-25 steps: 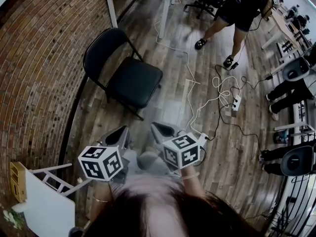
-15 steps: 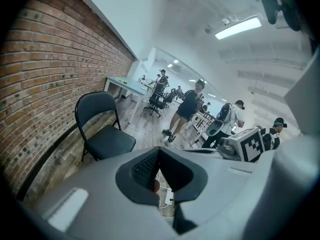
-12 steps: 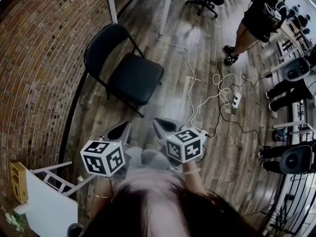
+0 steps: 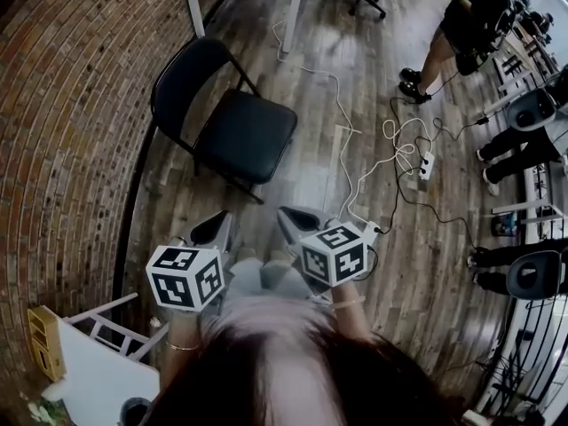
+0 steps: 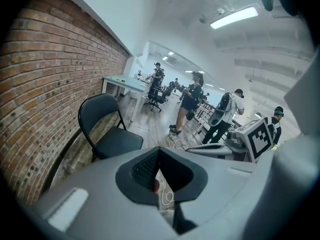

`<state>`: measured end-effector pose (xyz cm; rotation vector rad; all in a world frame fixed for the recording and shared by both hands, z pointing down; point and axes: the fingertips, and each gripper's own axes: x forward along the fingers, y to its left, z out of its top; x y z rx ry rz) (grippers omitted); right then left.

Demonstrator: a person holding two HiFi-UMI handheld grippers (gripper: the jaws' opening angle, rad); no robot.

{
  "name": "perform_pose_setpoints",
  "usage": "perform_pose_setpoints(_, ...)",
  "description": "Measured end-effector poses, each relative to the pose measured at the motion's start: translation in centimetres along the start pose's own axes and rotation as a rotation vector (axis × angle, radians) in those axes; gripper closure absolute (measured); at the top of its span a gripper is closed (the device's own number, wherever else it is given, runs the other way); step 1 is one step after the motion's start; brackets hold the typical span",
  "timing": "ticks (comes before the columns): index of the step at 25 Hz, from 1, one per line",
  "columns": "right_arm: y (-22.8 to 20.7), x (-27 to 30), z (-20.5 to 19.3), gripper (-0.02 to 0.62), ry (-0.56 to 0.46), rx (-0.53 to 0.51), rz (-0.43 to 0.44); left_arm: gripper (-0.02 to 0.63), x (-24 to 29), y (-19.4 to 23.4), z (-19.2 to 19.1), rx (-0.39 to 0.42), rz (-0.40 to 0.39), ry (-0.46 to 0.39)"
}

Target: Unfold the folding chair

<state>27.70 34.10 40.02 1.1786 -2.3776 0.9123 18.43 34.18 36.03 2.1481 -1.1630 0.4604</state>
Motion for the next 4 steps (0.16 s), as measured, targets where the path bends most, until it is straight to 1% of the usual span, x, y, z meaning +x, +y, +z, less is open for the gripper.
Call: perform_pose_setpoints(4, 0.4, 0.8, 0.0, 0.603, 0.011, -0.009, 0.003, 0.609, 0.3, 1.6, 0.4, -0.002, 0.009, -0.002)
